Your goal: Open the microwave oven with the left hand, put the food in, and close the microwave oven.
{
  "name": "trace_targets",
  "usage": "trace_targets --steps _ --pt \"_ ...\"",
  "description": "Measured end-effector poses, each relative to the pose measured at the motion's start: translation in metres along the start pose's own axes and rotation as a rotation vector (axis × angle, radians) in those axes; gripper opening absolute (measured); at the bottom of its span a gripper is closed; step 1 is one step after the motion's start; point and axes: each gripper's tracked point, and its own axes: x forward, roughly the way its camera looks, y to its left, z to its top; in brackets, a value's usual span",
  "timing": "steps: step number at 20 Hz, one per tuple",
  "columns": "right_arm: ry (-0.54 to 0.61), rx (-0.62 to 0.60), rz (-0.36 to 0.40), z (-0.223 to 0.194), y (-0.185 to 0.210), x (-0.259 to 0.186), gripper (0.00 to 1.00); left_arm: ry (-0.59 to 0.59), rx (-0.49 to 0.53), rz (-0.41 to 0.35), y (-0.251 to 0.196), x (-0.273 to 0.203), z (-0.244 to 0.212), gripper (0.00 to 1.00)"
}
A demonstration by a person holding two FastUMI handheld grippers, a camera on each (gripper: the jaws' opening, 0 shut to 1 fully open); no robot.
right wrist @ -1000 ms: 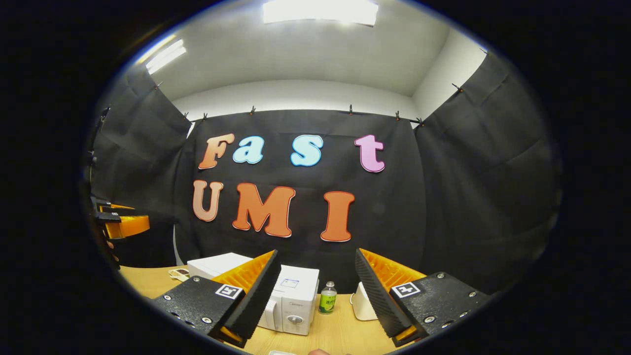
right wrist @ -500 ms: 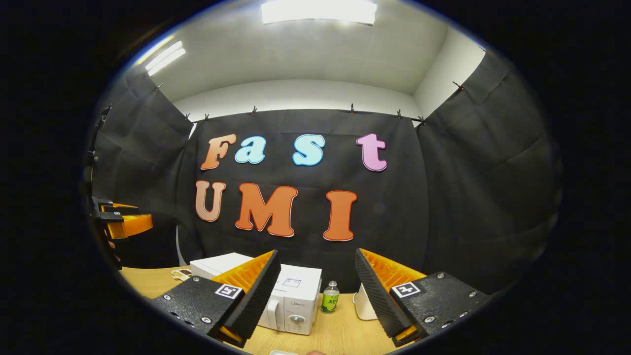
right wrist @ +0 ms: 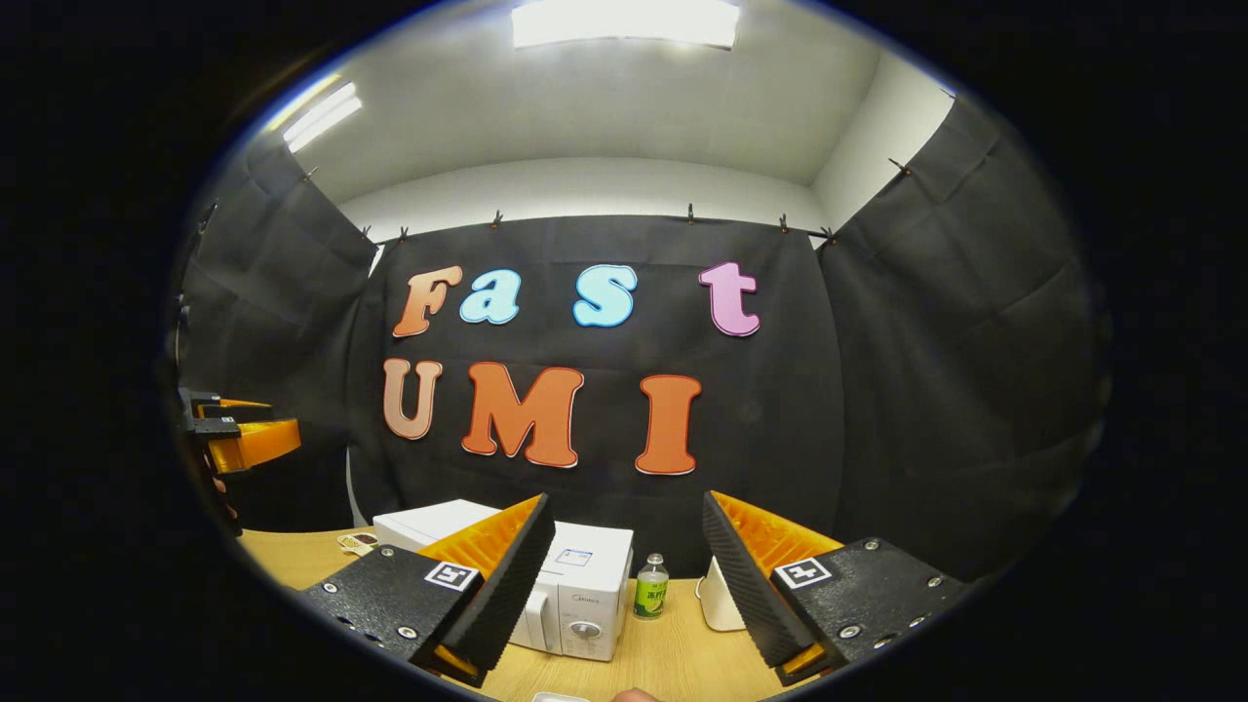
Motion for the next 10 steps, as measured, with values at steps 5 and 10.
trace_targets --steps 5,10 --pt "0.001 -0.003 -0.009 -0.001 -0.006 -0.001 0.94 -0.008 -0.004 -0.013 -0.007 -0.001 0.000 0.87" --pt "0.002 -0.006 -0.004 -0.006 -0.008 -0.004 0.95 -0.009 -0.032 -0.024 -0.014 0.000 -0.004 0.87"
